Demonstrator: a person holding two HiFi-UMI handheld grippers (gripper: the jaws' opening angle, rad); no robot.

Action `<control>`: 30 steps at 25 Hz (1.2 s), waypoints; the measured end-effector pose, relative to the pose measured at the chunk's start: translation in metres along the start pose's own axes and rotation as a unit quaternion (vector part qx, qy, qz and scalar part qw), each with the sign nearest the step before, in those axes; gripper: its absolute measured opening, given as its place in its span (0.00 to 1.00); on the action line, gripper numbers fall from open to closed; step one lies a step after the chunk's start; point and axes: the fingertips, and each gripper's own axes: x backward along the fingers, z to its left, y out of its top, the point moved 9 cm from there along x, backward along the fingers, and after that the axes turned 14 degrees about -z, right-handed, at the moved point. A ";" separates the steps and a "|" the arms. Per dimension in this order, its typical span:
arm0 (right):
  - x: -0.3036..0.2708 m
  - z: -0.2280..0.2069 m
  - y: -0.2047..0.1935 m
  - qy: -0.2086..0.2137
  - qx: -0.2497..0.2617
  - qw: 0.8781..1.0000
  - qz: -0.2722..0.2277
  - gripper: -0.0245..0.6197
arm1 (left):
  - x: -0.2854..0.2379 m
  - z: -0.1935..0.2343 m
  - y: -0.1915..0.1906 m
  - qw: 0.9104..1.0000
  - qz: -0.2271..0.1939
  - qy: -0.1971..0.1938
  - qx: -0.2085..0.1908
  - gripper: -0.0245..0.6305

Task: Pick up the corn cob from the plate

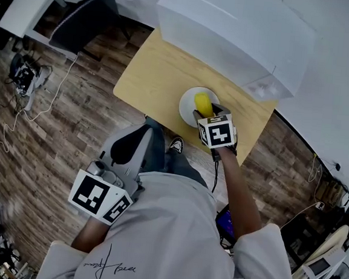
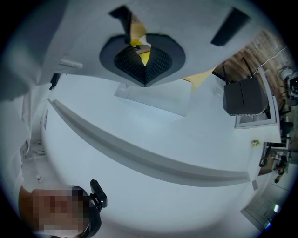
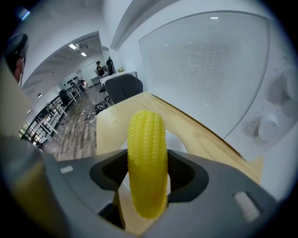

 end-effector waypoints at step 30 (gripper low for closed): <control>0.068 0.003 0.023 0.005 -0.025 0.995 -0.097 0.45 | 0.003 -0.012 -0.009 1.000 -0.006 0.009 -0.002 0.03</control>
